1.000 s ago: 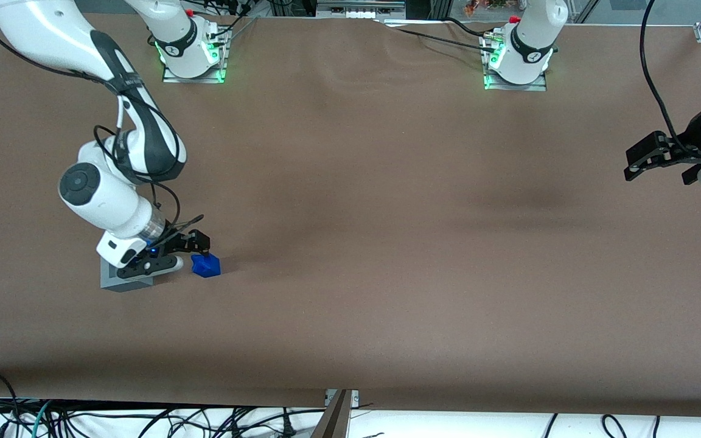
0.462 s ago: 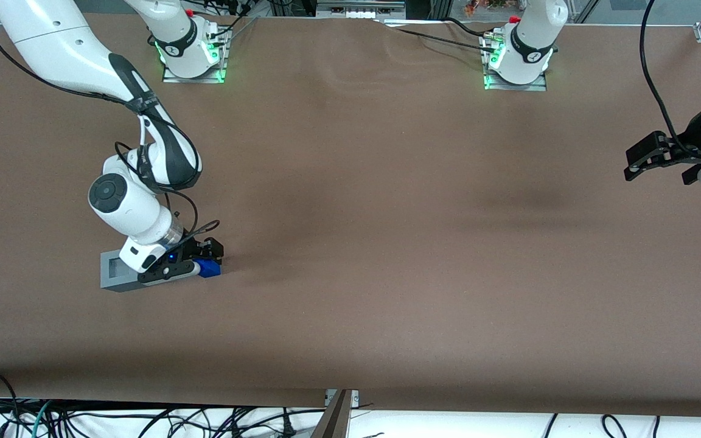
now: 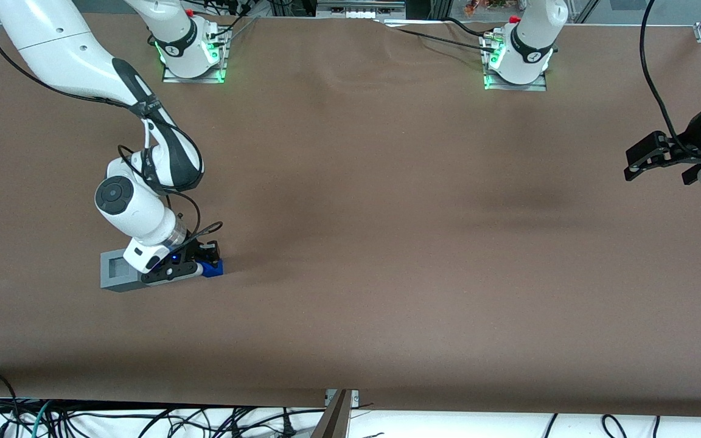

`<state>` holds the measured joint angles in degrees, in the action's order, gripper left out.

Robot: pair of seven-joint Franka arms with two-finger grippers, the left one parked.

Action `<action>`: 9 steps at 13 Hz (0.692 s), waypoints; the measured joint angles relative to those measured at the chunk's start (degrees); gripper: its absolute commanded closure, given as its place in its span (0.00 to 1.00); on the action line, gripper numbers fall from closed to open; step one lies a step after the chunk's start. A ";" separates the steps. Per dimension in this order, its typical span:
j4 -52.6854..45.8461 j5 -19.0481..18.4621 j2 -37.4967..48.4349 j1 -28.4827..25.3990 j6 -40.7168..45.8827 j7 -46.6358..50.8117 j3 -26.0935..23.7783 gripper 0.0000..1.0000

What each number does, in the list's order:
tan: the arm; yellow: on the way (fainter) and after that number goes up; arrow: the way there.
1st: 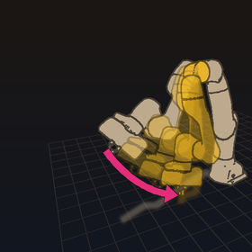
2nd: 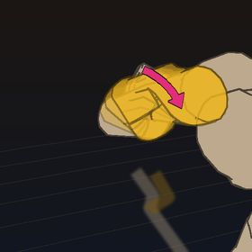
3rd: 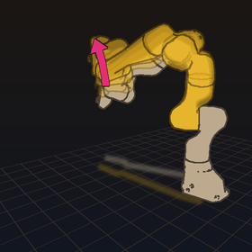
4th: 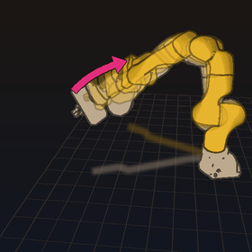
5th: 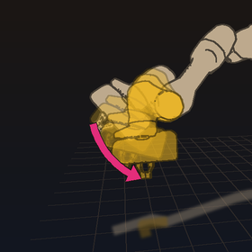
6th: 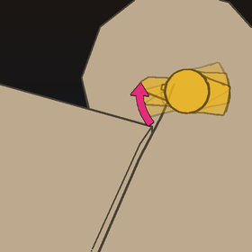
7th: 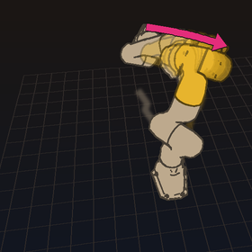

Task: Insert blue part into gray base with right arm
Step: 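Reach the right gripper down and grasp the blue block, then carry the blue block over the gray base's square hole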

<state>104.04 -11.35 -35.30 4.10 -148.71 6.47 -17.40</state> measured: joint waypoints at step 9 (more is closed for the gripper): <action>-9.98 0.15 7.89 8.56 23.32 -19.19 0.36 0.71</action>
<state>94.06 -11.20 -27.41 12.66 -125.38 -12.72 -17.03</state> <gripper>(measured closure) 0.493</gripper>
